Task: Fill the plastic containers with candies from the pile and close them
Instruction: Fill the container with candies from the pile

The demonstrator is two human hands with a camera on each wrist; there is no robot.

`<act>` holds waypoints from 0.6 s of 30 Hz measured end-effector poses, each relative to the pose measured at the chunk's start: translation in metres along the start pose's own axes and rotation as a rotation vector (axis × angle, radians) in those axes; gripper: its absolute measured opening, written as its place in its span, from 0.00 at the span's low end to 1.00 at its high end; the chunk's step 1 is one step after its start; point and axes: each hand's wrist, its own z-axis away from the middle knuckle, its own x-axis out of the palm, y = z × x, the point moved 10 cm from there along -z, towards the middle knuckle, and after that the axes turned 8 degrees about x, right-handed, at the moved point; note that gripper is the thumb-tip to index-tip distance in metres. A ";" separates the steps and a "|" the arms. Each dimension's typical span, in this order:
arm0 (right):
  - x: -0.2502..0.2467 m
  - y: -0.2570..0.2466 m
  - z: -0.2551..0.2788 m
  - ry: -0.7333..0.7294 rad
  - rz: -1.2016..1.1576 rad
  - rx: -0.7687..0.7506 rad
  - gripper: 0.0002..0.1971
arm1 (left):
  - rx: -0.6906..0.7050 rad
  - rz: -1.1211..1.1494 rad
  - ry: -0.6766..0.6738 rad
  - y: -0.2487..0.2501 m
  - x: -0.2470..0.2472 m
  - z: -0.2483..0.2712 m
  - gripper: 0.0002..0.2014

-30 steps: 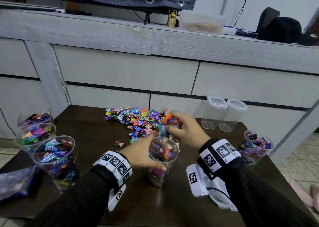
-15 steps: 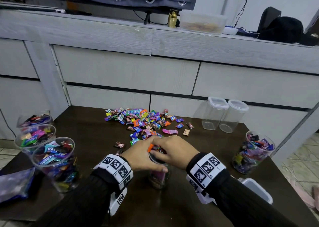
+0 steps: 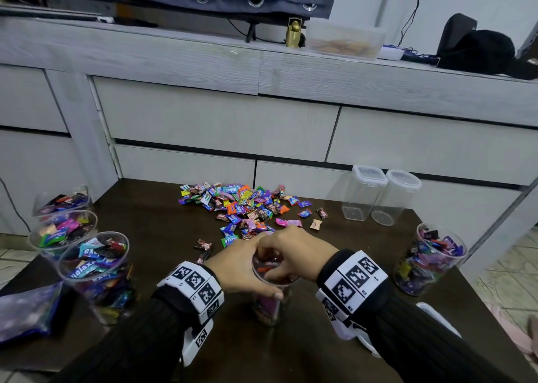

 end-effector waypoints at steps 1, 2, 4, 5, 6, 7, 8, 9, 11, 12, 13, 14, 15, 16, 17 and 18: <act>-0.001 -0.002 0.001 -0.002 -0.007 -0.006 0.18 | 0.004 0.003 -0.008 0.001 0.001 0.001 0.38; -0.003 -0.004 0.003 -0.003 -0.020 -0.016 0.17 | 0.010 0.007 -0.008 0.002 0.001 0.002 0.38; -0.011 -0.006 0.009 0.020 -0.116 -0.039 0.14 | 0.029 0.022 -0.007 0.003 0.001 0.004 0.40; -0.019 -0.005 0.012 0.063 -0.203 -0.044 0.11 | 0.036 0.030 -0.016 0.003 0.001 0.006 0.42; -0.031 -0.001 0.016 0.148 -0.286 -0.043 0.08 | 0.041 0.039 -0.030 0.002 0.002 0.007 0.44; -0.044 0.008 0.021 0.269 -0.356 -0.023 0.05 | 0.045 0.059 -0.050 0.000 0.003 0.009 0.45; -0.054 0.023 0.027 0.401 -0.417 0.027 0.03 | 0.055 0.102 -0.068 -0.001 0.004 0.011 0.47; -0.059 0.043 0.032 0.506 -0.471 0.115 0.02 | 0.061 0.165 -0.075 -0.003 0.005 0.013 0.50; -0.049 0.089 0.036 0.549 -0.517 0.364 0.05 | 0.041 0.283 -0.018 -0.009 0.000 0.017 0.54; -0.029 0.112 0.034 0.458 -0.522 0.503 0.12 | 0.016 0.340 0.049 -0.015 -0.006 0.019 0.54; -0.004 0.131 0.033 0.323 -0.511 0.631 0.22 | -0.015 0.373 0.131 -0.023 -0.015 0.020 0.53; 0.022 0.145 0.032 0.180 -0.488 0.732 0.32 | -0.046 0.339 0.216 -0.033 -0.025 0.021 0.53; 0.045 0.156 0.033 0.068 -0.479 0.812 0.41 | -0.094 0.223 0.288 -0.045 -0.036 0.022 0.52; 0.064 0.164 0.033 -0.009 -0.470 0.871 0.48 | -0.173 0.058 0.335 -0.059 -0.046 0.023 0.50; 0.078 0.170 0.032 -0.058 -0.449 0.912 0.52 | -0.278 -0.112 0.336 -0.075 -0.052 0.024 0.47; 0.089 0.175 0.028 -0.086 -0.422 0.942 0.55 | -0.395 -0.267 0.291 -0.091 -0.053 0.024 0.46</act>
